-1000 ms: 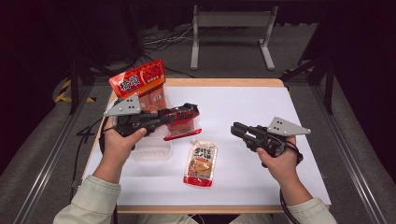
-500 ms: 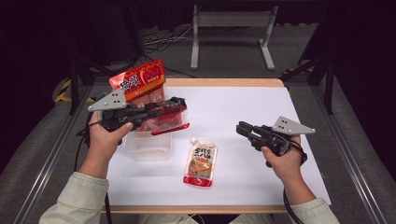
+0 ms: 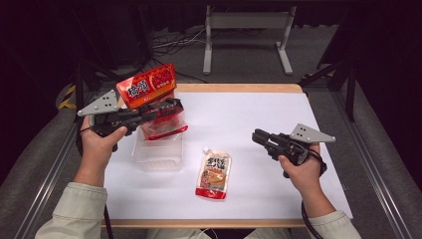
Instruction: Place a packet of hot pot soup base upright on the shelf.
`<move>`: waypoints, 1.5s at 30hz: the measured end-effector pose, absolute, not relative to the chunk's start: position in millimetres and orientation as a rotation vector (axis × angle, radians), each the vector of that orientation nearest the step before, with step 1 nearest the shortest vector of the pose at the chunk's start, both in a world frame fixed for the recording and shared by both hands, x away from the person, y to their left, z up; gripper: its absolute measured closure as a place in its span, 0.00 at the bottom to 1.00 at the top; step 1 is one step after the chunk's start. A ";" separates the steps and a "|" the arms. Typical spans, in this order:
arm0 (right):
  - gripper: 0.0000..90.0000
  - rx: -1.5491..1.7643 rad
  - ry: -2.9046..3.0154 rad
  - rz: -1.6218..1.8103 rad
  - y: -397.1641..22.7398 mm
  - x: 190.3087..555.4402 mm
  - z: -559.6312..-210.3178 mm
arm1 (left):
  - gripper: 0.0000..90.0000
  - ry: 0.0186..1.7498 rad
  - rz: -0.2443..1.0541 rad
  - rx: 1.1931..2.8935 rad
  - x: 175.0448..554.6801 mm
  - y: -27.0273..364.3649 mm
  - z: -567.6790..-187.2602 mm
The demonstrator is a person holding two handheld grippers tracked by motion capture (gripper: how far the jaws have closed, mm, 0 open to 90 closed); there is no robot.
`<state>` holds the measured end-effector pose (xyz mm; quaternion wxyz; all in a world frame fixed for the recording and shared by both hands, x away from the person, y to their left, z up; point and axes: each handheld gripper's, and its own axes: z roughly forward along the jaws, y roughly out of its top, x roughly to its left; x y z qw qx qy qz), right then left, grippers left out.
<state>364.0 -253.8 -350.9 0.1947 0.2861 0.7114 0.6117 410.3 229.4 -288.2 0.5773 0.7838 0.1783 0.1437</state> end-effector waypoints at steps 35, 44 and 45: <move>0.87 0.852 1.984 1.699 -262.8 358.6 -356.6 | 0.99 0.400 0.220 1.931 435.8 249.1 -330.1; 0.86 0.846 1.990 1.708 -260.8 359.0 -357.1 | 0.99 0.405 0.195 1.946 438.5 247.0 -336.9; 0.86 0.848 1.991 1.707 -260.7 358.9 -357.2 | 0.99 0.408 0.189 1.943 438.9 247.3 -338.1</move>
